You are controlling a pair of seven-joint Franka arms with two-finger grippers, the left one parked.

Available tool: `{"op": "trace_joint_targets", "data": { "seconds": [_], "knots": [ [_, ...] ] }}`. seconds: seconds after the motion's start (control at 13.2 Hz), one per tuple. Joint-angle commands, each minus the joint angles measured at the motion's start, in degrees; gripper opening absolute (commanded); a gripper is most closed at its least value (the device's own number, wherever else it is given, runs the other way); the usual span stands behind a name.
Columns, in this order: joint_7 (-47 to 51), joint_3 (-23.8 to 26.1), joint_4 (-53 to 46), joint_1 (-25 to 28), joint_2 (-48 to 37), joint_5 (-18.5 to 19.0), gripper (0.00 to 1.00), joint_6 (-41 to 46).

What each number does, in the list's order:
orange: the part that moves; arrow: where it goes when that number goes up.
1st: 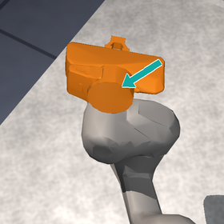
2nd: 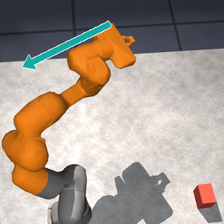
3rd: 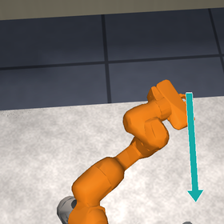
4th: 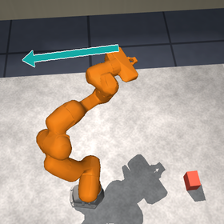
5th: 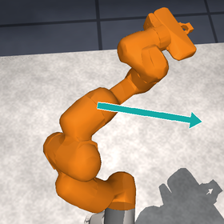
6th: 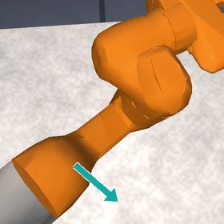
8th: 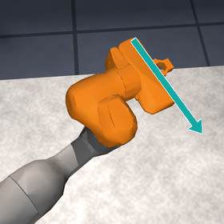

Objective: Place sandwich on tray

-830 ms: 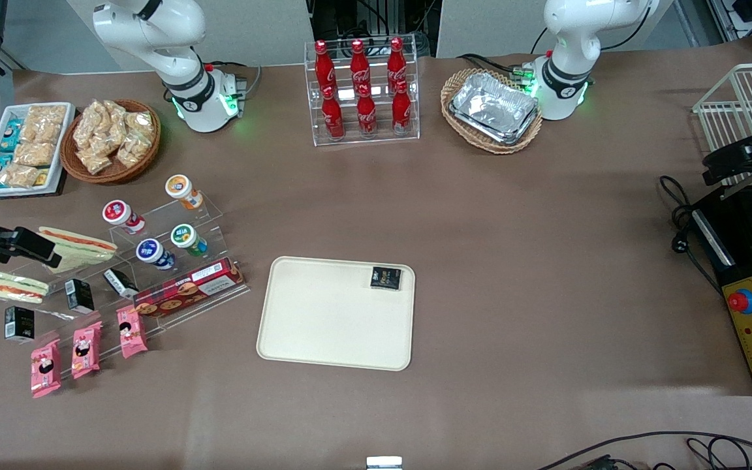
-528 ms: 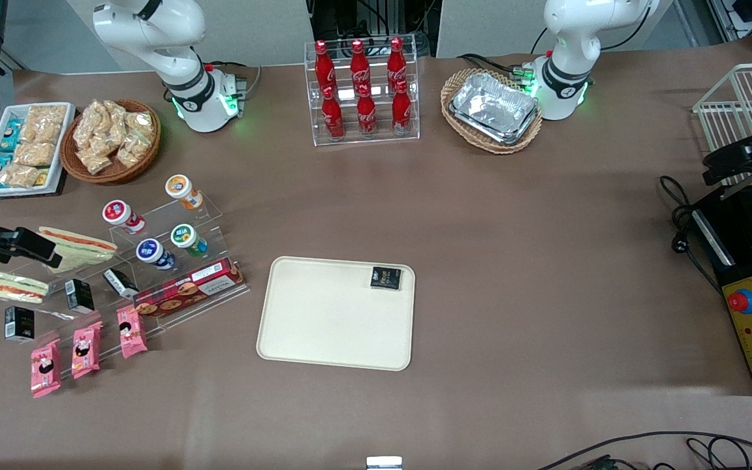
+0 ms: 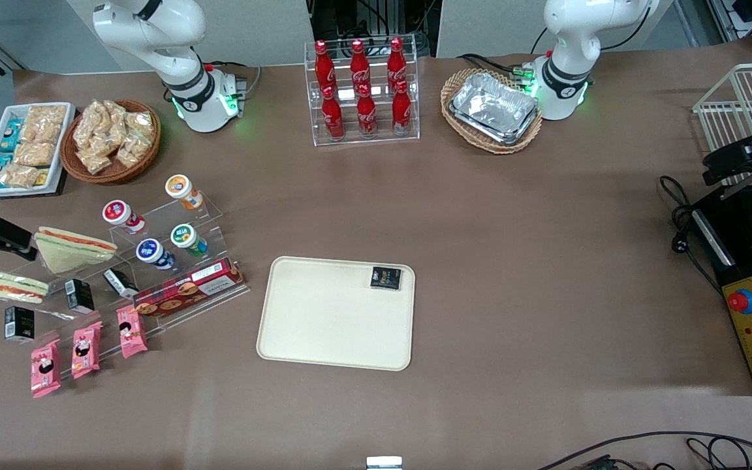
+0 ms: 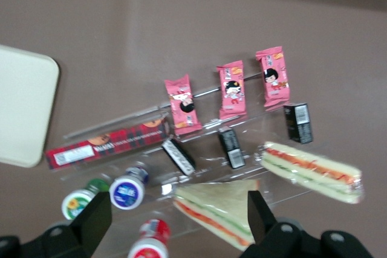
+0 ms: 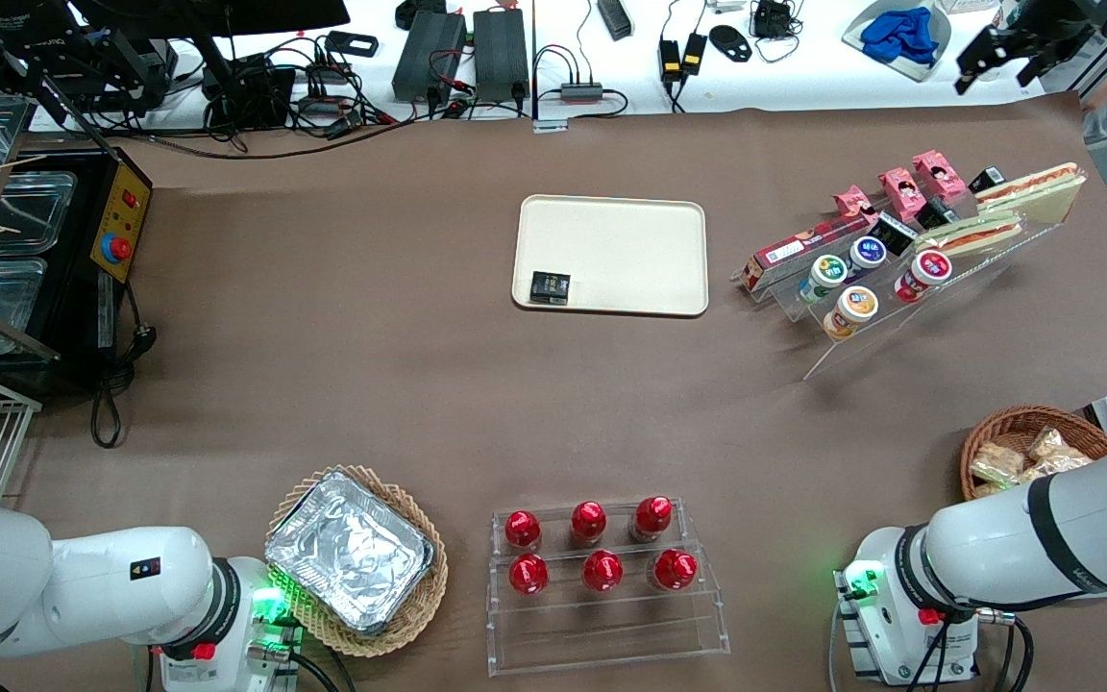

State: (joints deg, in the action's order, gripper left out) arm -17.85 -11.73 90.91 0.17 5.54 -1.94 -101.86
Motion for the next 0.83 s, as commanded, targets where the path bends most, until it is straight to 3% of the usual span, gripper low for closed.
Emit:
{"op": "trace_joint_targets", "data": {
  "seconds": [0.0, 0.38, 0.53, 0.68, 0.75],
  "knots": [
    [-16.64, -3.64, -0.82, -0.17, 0.61, 0.36, 1.00, 0.52],
    [-43.87, -7.95, -0.82, -0.26, 1.31, -0.87, 1.00, 0.00],
    [-56.88, -10.32, -0.82, -0.26, 2.10, -3.76, 1.00, -0.53],
    [-64.82, -12.44, -0.82, -2.18, 3.16, -9.89, 1.00, -0.62],
    [-67.55, -12.62, -0.82, -2.72, 3.25, -10.97, 1.00, -0.62]
  ]
}}
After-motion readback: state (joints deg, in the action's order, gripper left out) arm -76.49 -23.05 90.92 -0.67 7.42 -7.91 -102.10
